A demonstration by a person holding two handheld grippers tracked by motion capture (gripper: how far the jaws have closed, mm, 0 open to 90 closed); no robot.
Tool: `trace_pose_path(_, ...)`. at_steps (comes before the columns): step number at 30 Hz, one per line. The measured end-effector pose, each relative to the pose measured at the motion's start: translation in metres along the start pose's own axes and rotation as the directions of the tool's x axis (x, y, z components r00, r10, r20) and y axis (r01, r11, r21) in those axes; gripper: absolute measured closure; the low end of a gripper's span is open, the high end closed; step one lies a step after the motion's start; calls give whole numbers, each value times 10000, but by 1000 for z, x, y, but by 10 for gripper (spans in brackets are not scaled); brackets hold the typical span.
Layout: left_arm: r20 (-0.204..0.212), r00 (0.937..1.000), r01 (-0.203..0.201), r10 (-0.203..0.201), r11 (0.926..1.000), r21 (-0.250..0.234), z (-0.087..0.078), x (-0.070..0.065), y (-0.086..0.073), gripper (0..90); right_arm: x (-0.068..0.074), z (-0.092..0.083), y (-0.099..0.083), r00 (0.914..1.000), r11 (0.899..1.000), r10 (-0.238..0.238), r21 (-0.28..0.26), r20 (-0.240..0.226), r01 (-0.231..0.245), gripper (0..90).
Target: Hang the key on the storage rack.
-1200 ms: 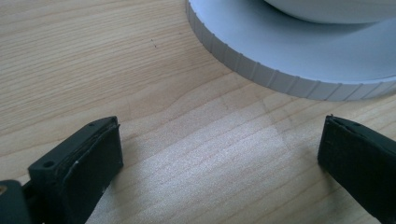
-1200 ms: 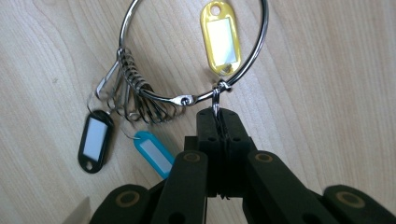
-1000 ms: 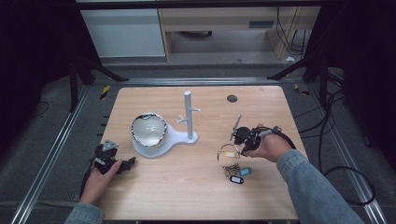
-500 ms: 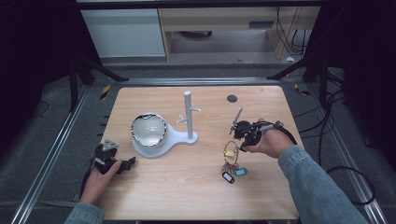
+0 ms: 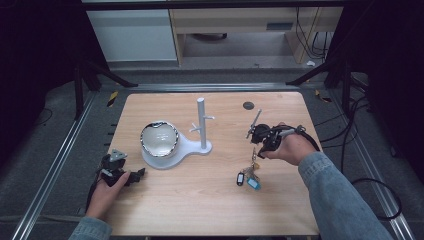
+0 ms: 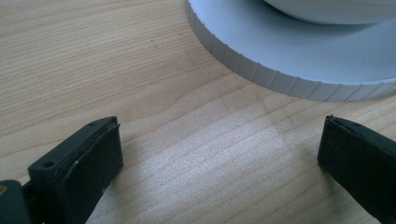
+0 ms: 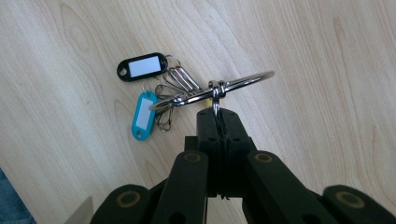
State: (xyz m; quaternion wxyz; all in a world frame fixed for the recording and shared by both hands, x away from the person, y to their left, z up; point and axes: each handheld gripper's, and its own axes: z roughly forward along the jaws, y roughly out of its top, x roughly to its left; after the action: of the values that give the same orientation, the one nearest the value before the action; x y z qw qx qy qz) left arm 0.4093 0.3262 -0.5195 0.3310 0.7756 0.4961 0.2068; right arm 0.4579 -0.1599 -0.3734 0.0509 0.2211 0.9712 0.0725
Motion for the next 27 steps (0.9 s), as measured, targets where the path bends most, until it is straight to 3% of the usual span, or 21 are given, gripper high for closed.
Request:
trace_pose_path(12,-1,10000,14,-14,10000,-19,0,0,0,0,-9,-24,-1,9994,9994,333,-70,29,-332,891)
trace_pose_path(27,-17,10000,-6,6,10000,11,0,0,0,0,-12,-50,18,9996,9996,158,-249,248,-152,891)
